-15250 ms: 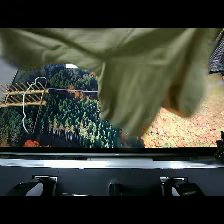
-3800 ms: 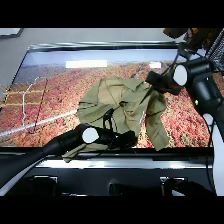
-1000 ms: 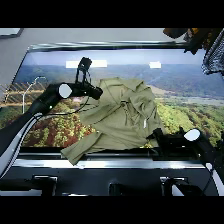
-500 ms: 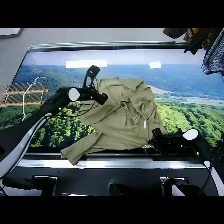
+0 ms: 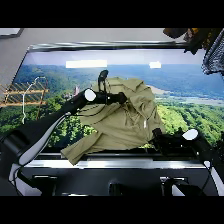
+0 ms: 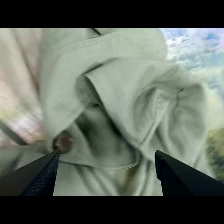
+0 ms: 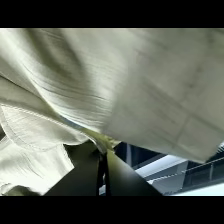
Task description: Fold the clothes and pants, and hang the long-sleeved shirts on hangers.
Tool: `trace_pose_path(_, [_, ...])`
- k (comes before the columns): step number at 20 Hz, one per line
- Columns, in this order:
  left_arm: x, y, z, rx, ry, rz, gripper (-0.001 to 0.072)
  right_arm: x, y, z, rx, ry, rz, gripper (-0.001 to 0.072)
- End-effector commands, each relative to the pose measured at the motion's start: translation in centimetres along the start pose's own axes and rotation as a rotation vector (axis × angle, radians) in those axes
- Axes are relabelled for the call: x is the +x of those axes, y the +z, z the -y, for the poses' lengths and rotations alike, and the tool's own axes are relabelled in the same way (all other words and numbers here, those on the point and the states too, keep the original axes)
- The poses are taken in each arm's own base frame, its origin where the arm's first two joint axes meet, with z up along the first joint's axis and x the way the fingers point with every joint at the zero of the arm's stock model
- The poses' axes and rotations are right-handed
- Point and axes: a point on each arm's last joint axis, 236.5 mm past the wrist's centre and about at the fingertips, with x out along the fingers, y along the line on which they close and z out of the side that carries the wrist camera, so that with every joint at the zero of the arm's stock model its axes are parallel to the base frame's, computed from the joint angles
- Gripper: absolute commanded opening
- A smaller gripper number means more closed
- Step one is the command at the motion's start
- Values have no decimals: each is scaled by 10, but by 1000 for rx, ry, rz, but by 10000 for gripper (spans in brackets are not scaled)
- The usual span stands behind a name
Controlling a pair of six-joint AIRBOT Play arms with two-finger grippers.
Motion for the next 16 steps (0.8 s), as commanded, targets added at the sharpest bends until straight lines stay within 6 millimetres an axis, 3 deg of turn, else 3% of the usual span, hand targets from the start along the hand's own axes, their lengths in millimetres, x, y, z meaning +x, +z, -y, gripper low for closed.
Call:
trace_pose_path(1, [21, -4, 15, -320, -91, -16, 683, 0, 1, 2, -13, -9, 3, 31])
trace_pose_path(4, [33, -13, 16, -466, -119, -41, 683, 0, 2, 4, -18, -17, 7, 31])
trace_pose_path(9, [51, -37, 30, -541, -149, -88, 683, 0, 2, 4, -20, -18, 9, 31])
trace_pose_path(16, [61, -36, 41, -604, -170, -36, 682, 0, 3, 5, -38, -21, 10, 31])
